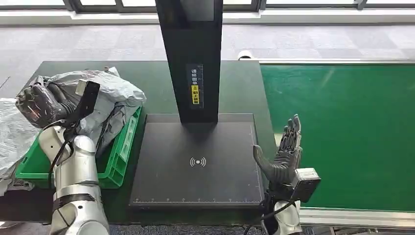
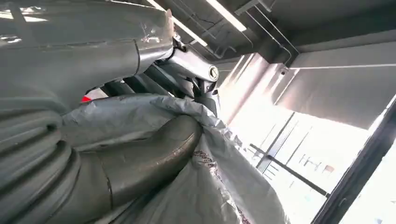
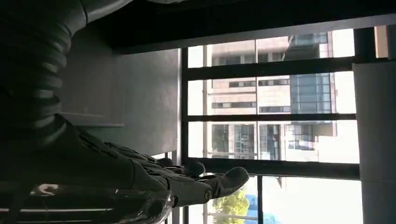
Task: Moved the parcel from conveyor to table for the left to box.
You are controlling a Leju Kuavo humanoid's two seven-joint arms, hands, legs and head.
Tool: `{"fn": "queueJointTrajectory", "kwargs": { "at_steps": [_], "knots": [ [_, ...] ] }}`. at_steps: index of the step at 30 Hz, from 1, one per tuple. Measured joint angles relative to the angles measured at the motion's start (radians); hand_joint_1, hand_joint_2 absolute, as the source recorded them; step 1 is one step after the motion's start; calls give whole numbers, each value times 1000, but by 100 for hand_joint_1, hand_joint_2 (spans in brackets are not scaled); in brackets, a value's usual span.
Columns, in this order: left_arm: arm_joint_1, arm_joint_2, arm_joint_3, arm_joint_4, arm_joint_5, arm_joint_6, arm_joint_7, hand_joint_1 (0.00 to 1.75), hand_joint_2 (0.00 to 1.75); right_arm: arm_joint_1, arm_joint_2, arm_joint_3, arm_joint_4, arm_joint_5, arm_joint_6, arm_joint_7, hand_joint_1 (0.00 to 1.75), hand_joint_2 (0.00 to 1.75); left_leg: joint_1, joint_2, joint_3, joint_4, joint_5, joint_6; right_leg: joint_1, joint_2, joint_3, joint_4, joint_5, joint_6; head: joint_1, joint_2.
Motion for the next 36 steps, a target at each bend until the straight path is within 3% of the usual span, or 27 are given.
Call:
{"fn": "queueJointTrajectory", "kwargs": {
  "at_steps": [3,4,5,9,10,22,30,36],
  "knots": [
    [-4,9,5,23,-1,0,21,175,175,2,1,0,0,2,1,0,0,175,0,0,0,0,0,0,0,0,0,0,0,0,0,0],
    [-6,14,7,34,-2,0,43,94,175,2,1,0,0,5,3,0,0,175,0,0,0,0,0,0,0,0,0,0,0,0,0,0],
    [-9,19,9,47,-3,0,62,0,175,2,1,0,0,7,5,0,0,175,0,0,0,0,0,0,0,0,0,0,0,0,0,0],
    [-17,43,16,93,-3,0,124,0,175,3,2,-3,0,15,18,0,0,175,0,0,0,0,0,0,0,0,0,0,0,0,0,0],
    [-18,47,18,100,-4,0,131,0,0,4,3,-4,0,15,18,0,0,175,0,0,0,0,0,0,0,0,0,0,0,0,0,0],
    [-25,64,91,105,24,1,42,0,0,3,15,-29,0,34,33,0,0,175,0,0,0,0,0,0,0,0,0,0,0,0,0,0],
    [-62,-1,294,11,175,2,-374,0,0,2,21,-43,5,36,29,0,0,175,0,0,0,0,0,0,0,0,0,0,0,0,0,0],
    [-77,-36,398,-28,195,2,-412,0,0,2,23,-45,8,36,29,1,0,175,0,0,0,0,0,0,0,0,0,0,0,0,0,0]
  ]
}}
